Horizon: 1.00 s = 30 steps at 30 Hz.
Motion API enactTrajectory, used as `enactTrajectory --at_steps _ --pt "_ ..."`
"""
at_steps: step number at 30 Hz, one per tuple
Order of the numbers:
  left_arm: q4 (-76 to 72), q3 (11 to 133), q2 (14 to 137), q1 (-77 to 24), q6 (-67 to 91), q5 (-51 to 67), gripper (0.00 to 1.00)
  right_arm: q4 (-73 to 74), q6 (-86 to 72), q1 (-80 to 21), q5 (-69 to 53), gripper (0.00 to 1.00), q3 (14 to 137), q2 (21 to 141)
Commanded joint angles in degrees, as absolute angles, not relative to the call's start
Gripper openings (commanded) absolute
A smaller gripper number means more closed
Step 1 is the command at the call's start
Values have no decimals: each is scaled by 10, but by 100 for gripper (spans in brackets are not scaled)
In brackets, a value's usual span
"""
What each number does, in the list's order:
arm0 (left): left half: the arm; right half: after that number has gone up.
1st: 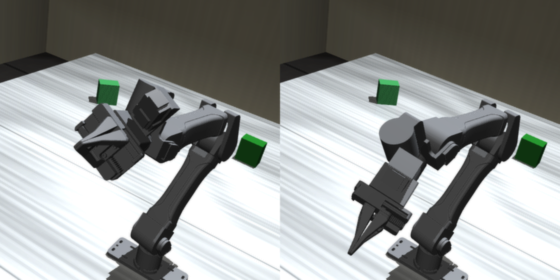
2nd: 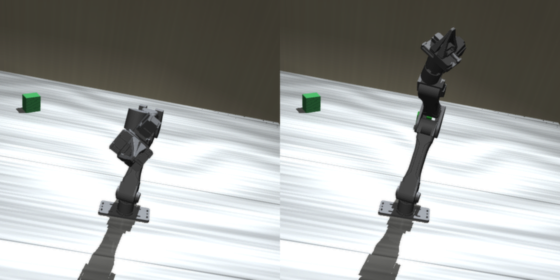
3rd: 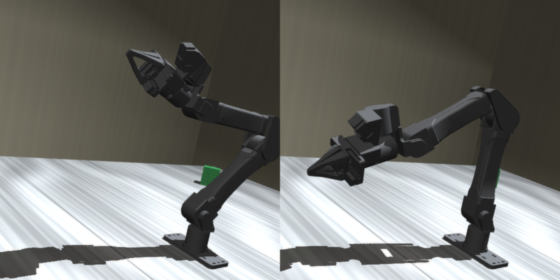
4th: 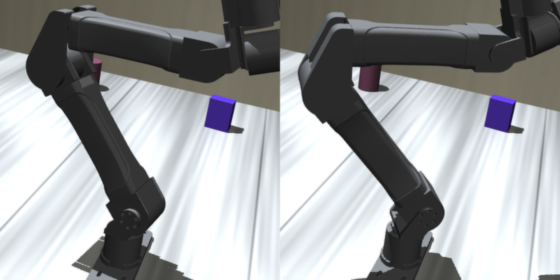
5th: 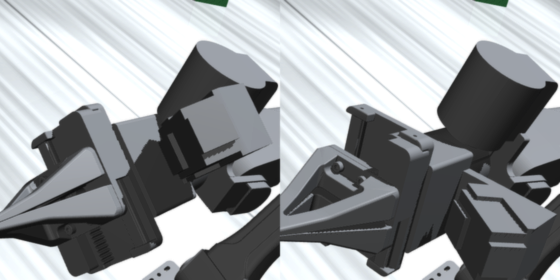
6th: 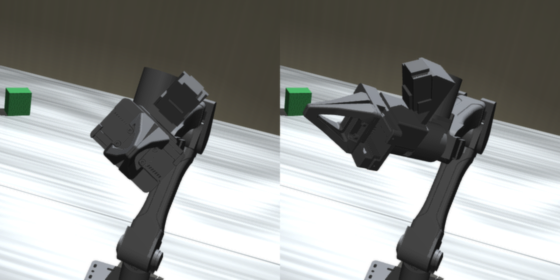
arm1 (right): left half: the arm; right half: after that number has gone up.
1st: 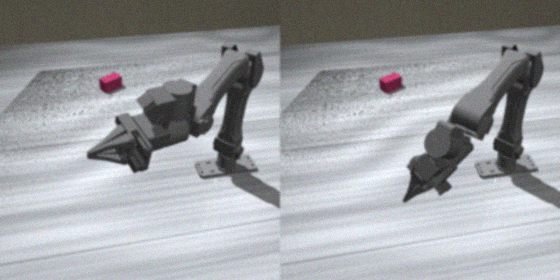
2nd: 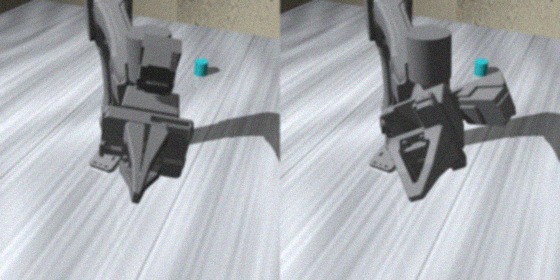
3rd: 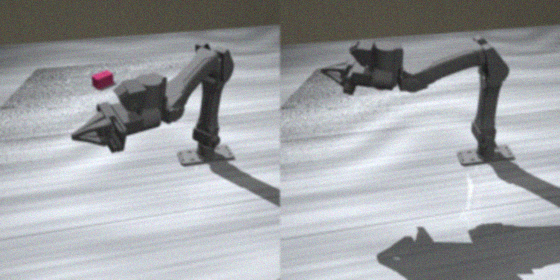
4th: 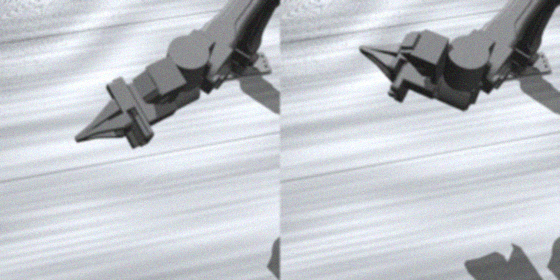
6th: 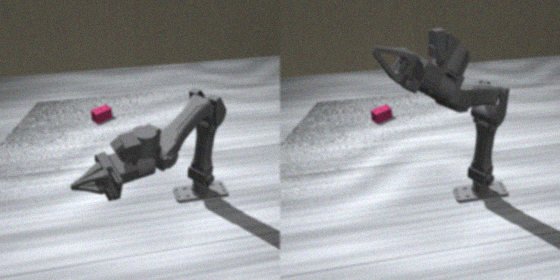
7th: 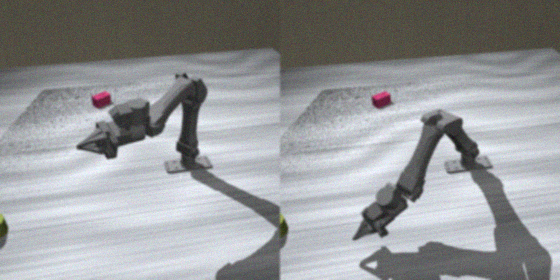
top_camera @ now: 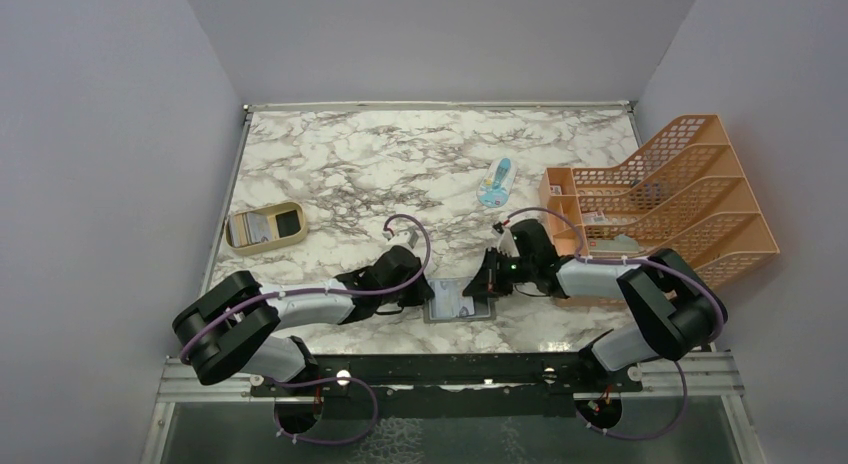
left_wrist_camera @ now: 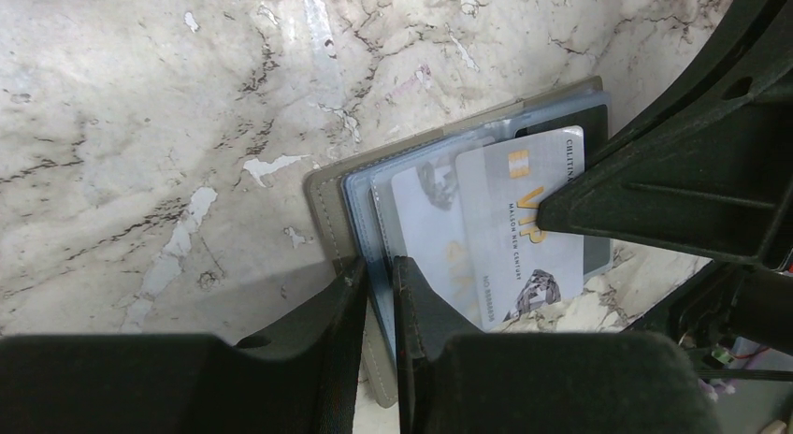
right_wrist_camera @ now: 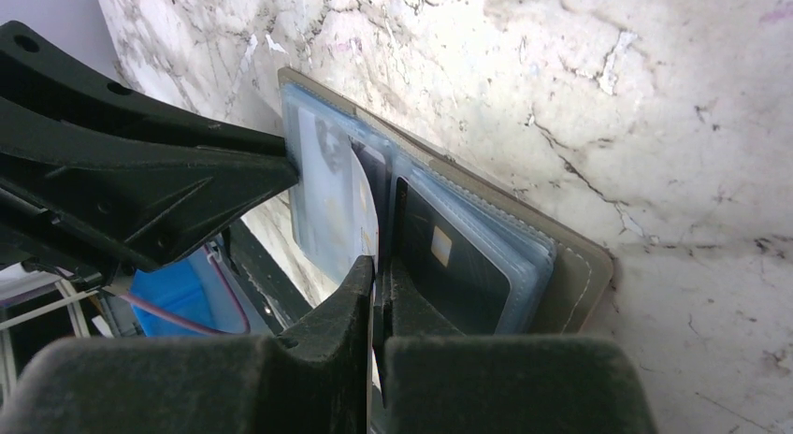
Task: Put the credit cards into the card holder
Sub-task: Insert the credit card into the card holder.
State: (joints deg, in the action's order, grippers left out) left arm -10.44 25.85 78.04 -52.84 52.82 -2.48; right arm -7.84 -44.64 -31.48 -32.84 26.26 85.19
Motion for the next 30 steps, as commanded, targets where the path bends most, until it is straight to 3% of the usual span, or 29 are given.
enactTrajectory --at_steps 1,10,19,30 --pt "-96 240 786 -533 548 25 19 -98 -466 -315 -302 1 229 847" --pt "-114 223 784 -534 564 24 19 -115 -485 -316 -304 1 221 847" --pt "-120 222 787 -534 565 23 19 69 -433 -317 -230 34 271 764" --pt "-123 227 790 -535 564 25 19 85 -425 -324 -241 40 276 755"
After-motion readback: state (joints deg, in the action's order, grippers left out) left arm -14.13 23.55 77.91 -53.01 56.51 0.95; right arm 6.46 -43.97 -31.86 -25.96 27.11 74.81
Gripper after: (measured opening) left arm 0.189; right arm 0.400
